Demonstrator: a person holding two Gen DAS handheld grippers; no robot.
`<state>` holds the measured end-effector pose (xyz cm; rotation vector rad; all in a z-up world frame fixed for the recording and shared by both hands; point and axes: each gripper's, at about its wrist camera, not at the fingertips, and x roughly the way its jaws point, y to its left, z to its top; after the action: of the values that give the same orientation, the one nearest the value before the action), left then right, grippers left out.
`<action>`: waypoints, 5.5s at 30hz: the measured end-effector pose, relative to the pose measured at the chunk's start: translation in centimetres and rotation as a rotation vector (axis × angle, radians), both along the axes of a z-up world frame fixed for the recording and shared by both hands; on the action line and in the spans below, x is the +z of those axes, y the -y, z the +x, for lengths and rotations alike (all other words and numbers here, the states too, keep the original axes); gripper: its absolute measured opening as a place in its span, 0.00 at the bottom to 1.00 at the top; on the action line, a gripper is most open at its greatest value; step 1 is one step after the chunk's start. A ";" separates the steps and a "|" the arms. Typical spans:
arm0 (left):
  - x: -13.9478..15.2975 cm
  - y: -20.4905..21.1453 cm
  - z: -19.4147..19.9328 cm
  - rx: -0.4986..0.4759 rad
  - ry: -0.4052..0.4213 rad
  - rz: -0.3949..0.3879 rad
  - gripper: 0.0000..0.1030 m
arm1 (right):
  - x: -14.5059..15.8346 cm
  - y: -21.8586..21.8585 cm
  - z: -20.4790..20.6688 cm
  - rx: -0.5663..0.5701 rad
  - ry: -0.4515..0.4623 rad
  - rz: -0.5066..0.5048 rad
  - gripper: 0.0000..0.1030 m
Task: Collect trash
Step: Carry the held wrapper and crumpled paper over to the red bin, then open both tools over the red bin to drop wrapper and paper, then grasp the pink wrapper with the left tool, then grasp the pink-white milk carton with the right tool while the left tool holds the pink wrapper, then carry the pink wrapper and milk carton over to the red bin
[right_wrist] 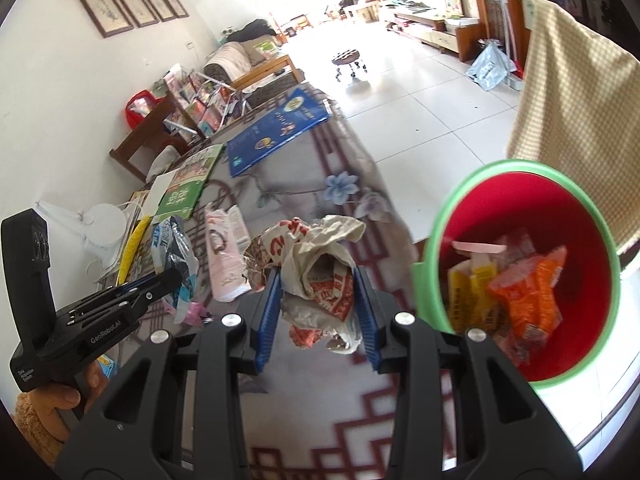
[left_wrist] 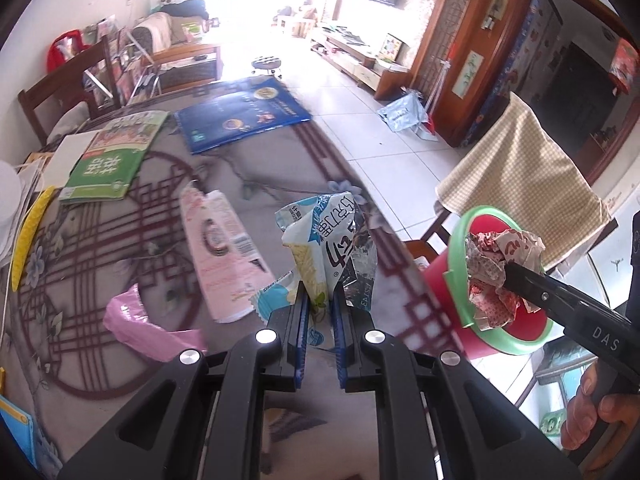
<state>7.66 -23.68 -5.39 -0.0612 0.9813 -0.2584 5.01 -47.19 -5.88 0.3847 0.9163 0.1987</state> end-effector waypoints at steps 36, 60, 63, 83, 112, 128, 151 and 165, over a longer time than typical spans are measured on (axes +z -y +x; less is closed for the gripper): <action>-1.1 21.3 3.5 -0.368 -0.107 -0.090 0.09 | -1.6 17.4 -3.8 -0.369 -0.023 0.021 0.35; -3.2 9.0 5.7 0.014 -0.143 -0.131 0.70 | -2.7 17.5 -1.2 -0.410 -0.034 0.034 0.72; -4.9 2.6 5.3 0.195 -0.180 -0.113 0.70 | -2.7 16.4 -0.2 -0.371 -0.037 0.025 0.72; -12.8 -16.3 3.7 0.653 -0.362 -0.140 0.69 | -2.5 6.2 3.2 -0.190 -0.079 -0.003 0.72; -11.3 -28.6 2.2 0.465 -0.286 -0.018 0.44 | -5.6 -17.1 9.0 0.085 -0.183 -0.090 0.75; -11.6 -31.1 4.0 0.377 -0.258 -0.050 0.49 | -10.4 -25.2 16.9 0.226 -0.296 -0.267 0.83; -12.8 -32.4 4.1 0.449 -0.265 -0.045 0.28 | -8.8 -27.4 13.9 0.279 -0.234 -0.204 0.43; -8.6 -29.8 3.8 0.380 -0.153 -0.047 0.20 | -3.6 -27.0 9.6 0.257 -0.107 -0.123 0.44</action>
<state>11.46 6.09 -14.01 -0.3111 1.0933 0.0742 14.61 -20.21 -9.45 0.1640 1.0774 0.3581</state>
